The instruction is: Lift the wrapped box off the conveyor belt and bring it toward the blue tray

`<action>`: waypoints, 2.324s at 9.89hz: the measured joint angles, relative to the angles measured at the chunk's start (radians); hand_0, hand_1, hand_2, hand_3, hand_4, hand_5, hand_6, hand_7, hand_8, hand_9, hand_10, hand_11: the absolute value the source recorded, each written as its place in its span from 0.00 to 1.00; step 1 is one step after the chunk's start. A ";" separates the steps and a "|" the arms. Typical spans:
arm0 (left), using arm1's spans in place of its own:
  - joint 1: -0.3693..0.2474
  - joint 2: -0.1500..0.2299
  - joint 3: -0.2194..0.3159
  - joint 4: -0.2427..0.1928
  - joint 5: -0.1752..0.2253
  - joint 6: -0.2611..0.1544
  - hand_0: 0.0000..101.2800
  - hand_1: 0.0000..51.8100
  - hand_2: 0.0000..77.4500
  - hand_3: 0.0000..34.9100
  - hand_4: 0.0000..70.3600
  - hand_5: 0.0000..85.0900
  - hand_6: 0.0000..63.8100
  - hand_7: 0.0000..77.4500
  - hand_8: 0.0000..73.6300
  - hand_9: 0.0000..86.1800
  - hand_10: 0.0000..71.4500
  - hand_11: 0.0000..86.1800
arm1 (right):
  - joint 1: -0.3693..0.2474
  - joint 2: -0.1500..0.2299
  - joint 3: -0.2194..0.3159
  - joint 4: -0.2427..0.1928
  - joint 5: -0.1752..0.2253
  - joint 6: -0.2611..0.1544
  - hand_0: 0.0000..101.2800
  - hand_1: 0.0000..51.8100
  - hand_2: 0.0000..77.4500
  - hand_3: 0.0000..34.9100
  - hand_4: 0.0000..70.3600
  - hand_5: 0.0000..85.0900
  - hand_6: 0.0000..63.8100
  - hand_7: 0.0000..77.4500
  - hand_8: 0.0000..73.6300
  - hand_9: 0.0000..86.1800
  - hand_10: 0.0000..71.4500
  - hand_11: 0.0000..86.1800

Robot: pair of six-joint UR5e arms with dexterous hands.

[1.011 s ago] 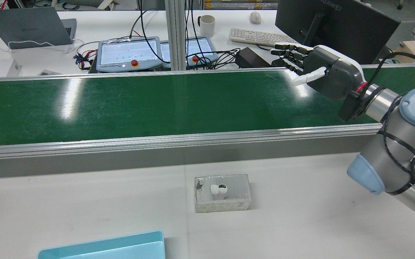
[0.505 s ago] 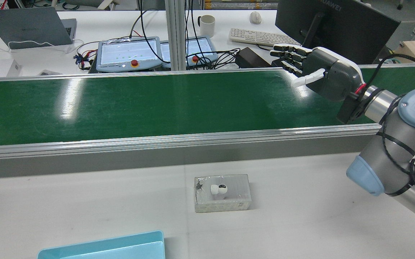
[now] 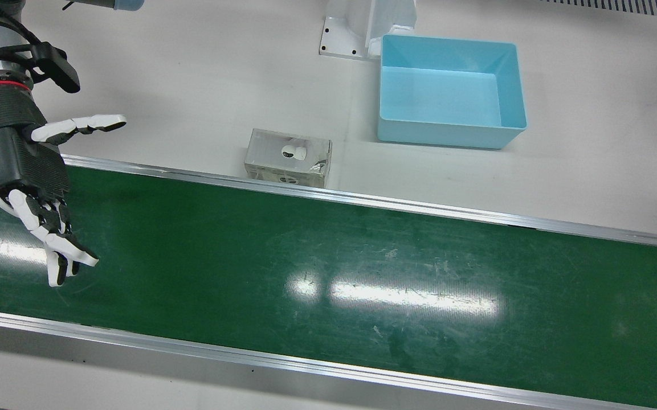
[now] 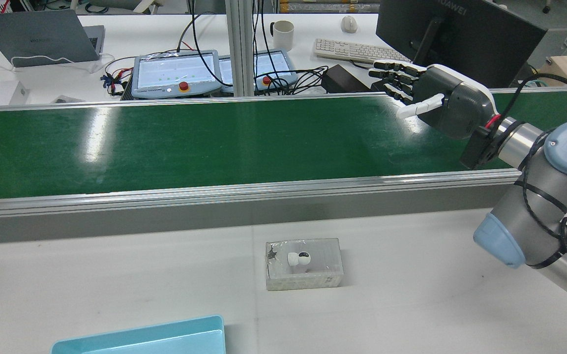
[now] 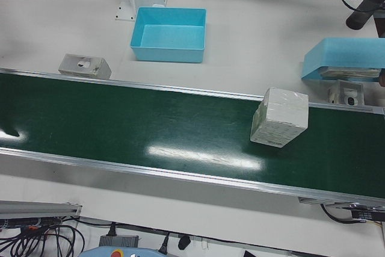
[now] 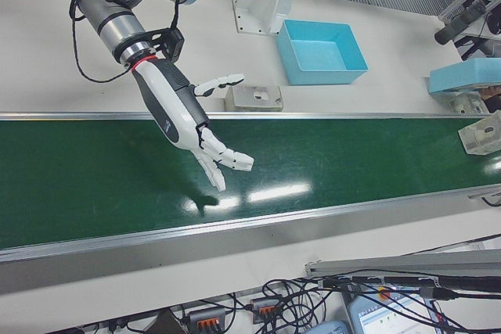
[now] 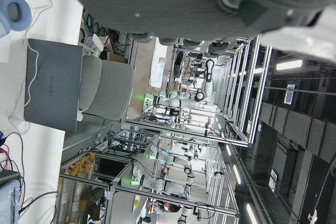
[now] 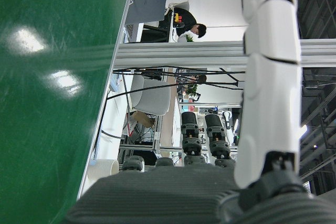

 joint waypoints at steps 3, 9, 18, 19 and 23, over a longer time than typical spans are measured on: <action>0.000 0.000 0.000 0.000 0.000 0.000 0.00 0.00 0.01 0.00 0.00 0.01 0.00 0.01 0.01 0.00 0.01 0.00 | 0.000 0.000 0.002 -0.001 0.000 0.001 0.47 0.29 0.13 0.17 0.12 0.20 0.03 0.21 0.00 0.03 0.02 0.03; 0.000 0.000 0.000 0.000 0.000 0.000 0.00 0.00 0.01 0.00 0.00 0.01 0.00 0.01 0.01 0.00 0.01 0.01 | 0.000 0.000 0.004 -0.002 0.000 0.003 0.47 0.29 0.13 0.22 0.12 0.20 0.03 0.22 0.00 0.03 0.00 0.03; 0.000 0.000 0.000 0.000 0.000 0.000 0.00 0.00 0.01 0.00 0.00 0.01 0.00 0.01 0.01 0.00 0.01 0.00 | 0.000 -0.001 0.003 -0.002 0.000 0.003 0.47 0.29 0.13 0.22 0.12 0.20 0.03 0.22 0.00 0.03 0.00 0.03; 0.000 0.000 0.000 0.000 0.000 0.000 0.00 0.00 0.01 0.00 0.00 0.01 0.00 0.01 0.01 0.00 0.01 0.00 | -0.001 -0.001 0.003 -0.002 0.000 0.003 0.48 0.28 0.13 0.22 0.12 0.20 0.03 0.22 0.00 0.03 0.00 0.03; 0.000 0.000 0.000 0.000 0.000 0.000 0.00 0.00 0.01 0.00 0.00 0.01 0.00 0.01 0.01 0.00 0.01 0.00 | -0.001 -0.001 0.003 0.008 0.000 0.001 0.47 0.26 0.13 0.18 0.12 0.20 0.03 0.22 0.00 0.03 0.02 0.03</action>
